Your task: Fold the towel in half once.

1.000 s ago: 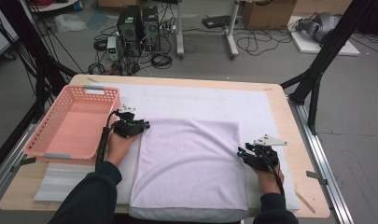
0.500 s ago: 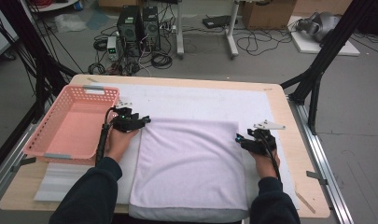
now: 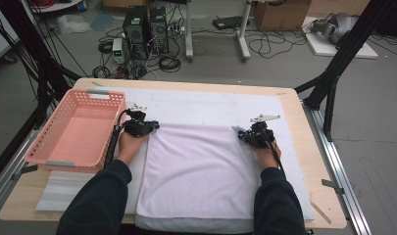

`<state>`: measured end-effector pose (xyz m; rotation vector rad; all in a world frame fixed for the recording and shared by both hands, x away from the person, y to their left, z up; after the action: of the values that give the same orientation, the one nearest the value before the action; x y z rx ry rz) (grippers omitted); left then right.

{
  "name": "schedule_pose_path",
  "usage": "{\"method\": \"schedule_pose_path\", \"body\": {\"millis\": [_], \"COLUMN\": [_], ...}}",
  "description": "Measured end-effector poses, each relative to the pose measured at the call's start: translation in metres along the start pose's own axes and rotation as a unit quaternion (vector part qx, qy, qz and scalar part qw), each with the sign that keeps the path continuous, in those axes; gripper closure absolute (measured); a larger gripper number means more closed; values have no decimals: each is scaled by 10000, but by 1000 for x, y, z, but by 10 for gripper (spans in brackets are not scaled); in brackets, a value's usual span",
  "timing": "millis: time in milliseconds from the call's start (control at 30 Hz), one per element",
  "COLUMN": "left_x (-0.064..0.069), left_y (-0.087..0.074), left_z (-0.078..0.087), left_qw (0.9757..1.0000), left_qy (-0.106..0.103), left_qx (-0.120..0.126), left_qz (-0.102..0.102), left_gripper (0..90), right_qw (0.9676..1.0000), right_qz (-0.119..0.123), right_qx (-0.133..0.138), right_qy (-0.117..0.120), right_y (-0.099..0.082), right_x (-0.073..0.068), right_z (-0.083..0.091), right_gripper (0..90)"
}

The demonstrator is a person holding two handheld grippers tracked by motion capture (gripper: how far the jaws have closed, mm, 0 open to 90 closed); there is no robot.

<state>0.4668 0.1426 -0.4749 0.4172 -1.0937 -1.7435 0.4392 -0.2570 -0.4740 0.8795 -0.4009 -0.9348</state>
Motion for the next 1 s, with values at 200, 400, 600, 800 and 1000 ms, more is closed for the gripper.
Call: {"method": "schedule_pose_path", "body": {"millis": [200,400,600,800,1000], "left_x": [-1,-6,-10,-9,-12], "left_y": [18,50,67,74,59], "left_z": [2,-2,-7,-9,-8], "left_qw": [9992,9979,9963,9936,9960], "left_qy": [210,216,243,286,159], "left_qx": [330,606,824,1084,818], "left_qz": [91,-36,-71,-156,318], "left_gripper": [842,841,840,836,473], "right_qw": [9994,9971,9946,9908,9915], "right_qz": [57,128,159,216,-357], "right_qx": [190,468,587,731,504], "right_qy": [-271,-593,-843,-1121,-1146], "right_y": [12,33,54,73,60], "right_x": [14,22,30,34,35], "right_z": [3,0,-6,-10,-18], "right_gripper": [841,840,838,835,516]}}
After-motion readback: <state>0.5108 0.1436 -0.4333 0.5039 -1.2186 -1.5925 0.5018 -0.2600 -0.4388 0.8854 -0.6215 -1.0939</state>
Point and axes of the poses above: each handheld gripper's, and its own axes: z roughly backward along the jaws, y roughly out of its top, x roughly to its right, the point moved 4 cm from there along -z, roughly forward along the jaws, and after that the axes turned 4 degrees about x, right-handed, at the moved point
